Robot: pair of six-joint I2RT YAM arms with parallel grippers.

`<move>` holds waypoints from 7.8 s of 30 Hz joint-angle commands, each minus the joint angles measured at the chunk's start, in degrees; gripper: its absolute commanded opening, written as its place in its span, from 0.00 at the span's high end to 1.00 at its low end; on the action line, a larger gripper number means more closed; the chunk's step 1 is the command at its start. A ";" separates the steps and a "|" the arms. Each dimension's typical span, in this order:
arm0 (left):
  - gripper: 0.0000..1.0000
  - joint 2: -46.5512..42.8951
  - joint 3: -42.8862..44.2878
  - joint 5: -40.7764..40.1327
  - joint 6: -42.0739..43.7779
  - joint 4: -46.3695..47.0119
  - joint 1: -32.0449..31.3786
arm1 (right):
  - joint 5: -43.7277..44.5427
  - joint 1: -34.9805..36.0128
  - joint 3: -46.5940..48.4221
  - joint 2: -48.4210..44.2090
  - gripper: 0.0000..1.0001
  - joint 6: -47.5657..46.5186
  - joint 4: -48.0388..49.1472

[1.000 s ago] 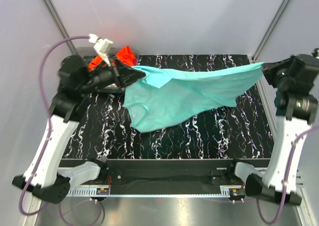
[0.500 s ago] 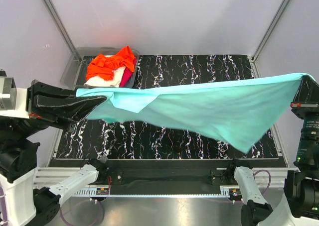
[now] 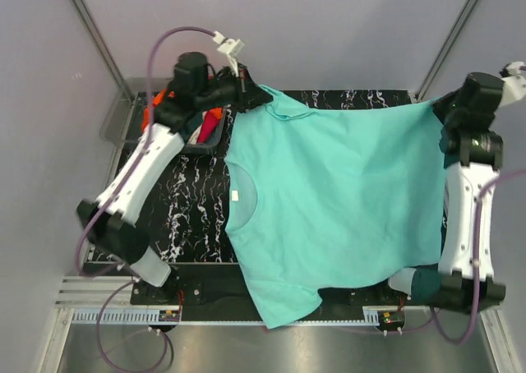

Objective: Fold and stack the t-shirts
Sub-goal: Flatten the tshirt out

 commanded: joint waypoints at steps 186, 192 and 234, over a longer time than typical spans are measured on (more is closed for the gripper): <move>1.00 -1.45 -41.41 -26.10 -5.98 -5.34 -24.73 | -24.78 -27.23 -44.56 17.78 0.28 -3.02 -0.43; 1.00 -1.98 -40.18 -24.51 -3.08 -5.25 -24.30 | -23.55 -27.23 -45.88 18.75 0.31 -2.66 1.60; 1.00 -1.81 -38.16 -21.35 2.11 -5.78 -16.21 | -19.86 -25.21 -40.43 13.47 0.55 -3.81 -8.68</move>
